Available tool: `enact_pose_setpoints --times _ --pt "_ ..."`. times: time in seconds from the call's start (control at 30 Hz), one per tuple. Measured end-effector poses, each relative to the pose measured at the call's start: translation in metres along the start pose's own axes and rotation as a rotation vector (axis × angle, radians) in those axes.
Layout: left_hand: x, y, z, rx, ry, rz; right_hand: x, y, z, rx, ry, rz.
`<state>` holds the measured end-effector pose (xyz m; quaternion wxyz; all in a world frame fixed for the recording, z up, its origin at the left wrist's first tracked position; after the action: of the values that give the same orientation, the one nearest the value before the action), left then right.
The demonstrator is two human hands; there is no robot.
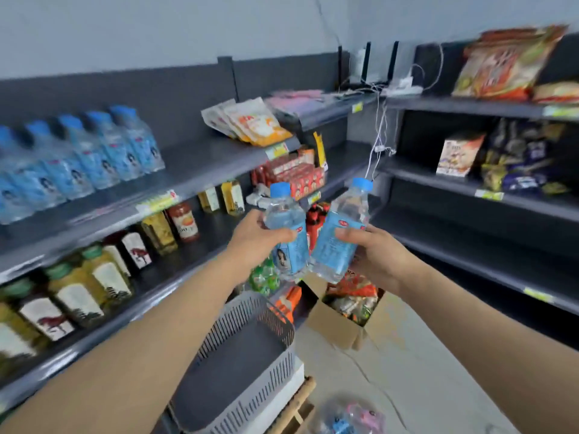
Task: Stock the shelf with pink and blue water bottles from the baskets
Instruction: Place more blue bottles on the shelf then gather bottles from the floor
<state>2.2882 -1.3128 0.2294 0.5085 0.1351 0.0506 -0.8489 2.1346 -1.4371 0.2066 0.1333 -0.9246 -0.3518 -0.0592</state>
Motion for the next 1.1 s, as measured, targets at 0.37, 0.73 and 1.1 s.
enact_pose_setpoints --times 0.37,0.73,1.1 --pt "-0.133 -0.058 0.096 0.074 0.017 0.291 0.118 -0.046 -0.061 0.195 0.24 -0.252" --pt "-0.27 -0.058 0.068 0.024 0.064 0.578 0.265 -0.029 -0.054 0.076 0.04 -0.484" --pt "-0.414 0.044 0.039 0.028 0.043 0.745 0.443 0.038 -0.06 -0.048 0.046 -0.528"
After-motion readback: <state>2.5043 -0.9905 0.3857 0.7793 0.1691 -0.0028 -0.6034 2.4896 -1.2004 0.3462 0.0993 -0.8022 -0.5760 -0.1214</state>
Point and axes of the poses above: each hand's wrist, its own y-axis towards the middle knuckle, its own x-axis out of the palm, z = x × y, the point moved 8 cm from there along y, towards the middle knuckle, and after that the axes turned 12 degrees about z, right-handed, at the moved point
